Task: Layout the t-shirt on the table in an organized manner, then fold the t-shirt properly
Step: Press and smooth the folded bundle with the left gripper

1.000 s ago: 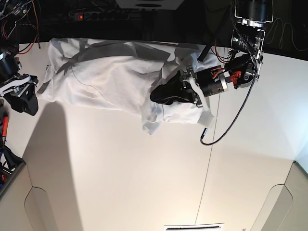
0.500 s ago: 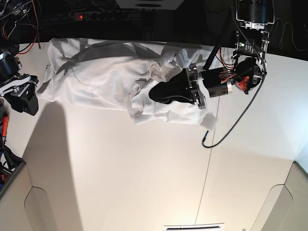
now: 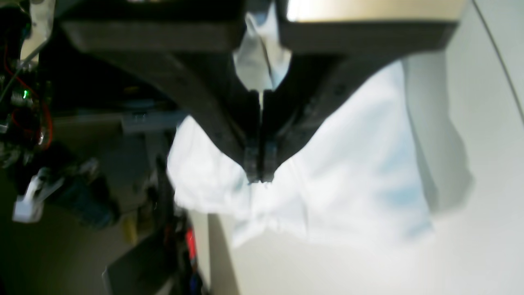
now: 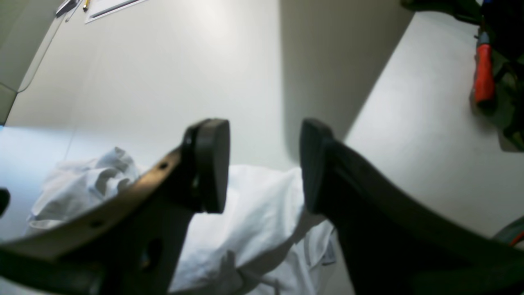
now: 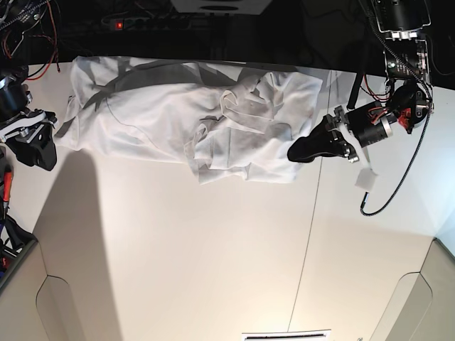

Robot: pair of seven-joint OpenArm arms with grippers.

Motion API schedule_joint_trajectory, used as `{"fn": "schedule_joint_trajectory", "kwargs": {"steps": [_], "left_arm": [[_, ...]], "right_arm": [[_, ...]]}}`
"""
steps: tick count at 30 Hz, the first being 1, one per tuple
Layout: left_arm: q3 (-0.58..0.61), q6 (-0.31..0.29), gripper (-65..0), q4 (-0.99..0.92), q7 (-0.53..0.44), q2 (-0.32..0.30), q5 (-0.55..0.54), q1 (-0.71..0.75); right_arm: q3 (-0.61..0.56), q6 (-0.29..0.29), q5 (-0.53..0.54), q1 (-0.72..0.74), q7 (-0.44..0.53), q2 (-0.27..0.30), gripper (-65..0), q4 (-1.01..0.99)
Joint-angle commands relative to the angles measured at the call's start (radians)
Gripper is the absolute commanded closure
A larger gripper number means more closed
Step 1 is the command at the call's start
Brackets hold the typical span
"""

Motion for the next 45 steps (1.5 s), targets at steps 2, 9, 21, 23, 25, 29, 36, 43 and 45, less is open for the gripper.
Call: {"fn": "schedule_joint_trajectory", "kwargs": {"steps": [2, 9, 21, 23, 25, 29, 36, 43, 45], "left_arm": [[0.003, -0.009, 0.0, 0.016, -0.004, -0.010, -0.028, -0.006], [0.112, -0.009, 0.0, 0.016, 0.008, -0.009, 0.031, 0.010], [0.261, -0.009, 0.0, 0.016, -0.071, -0.009, 0.198, 0.010], [0.288, -0.009, 0.0, 0.016, 0.007, -0.009, 0.085, 0.009], [0.307, -0.009, 0.0, 0.019, 0.075, -0.009, -0.051, 0.009], [0.316, -0.009, 0.0, 0.042, 0.172, -0.010, -0.219, 0.005], [0.315, -0.009, 0.0, 0.100, 0.172, -0.015, -0.219, -0.026], [0.294, -0.009, 0.0, 0.138, -0.027, -0.015, 0.284, -0.031], [0.296, -0.009, 0.0, 0.140, -0.096, -0.015, 0.405, -0.026]], "right_arm": [[0.002, 0.007, 0.022, 0.005, 0.019, 0.008, -26.7, 0.019], [0.002, 0.007, 0.022, 0.005, 0.020, 0.008, -26.7, 0.019], [0.002, 0.007, 0.022, 0.005, 0.020, 0.008, -26.7, 0.019], [0.002, 0.007, 0.022, 0.005, 0.020, 0.008, -26.7, 0.019], [0.002, 0.007, 0.022, 0.005, 0.019, 0.008, -26.7, 0.019], [0.002, 0.007, 0.022, 0.005, 0.019, 0.008, -26.7, 0.019], [0.002, 0.007, 0.021, 0.004, 0.019, 0.008, -26.7, 0.019], [0.002, 0.007, 0.021, 0.004, 0.019, 0.008, -26.7, 0.019], [0.002, 0.007, 0.022, 0.005, 0.020, 0.008, -26.7, 0.019]]}}
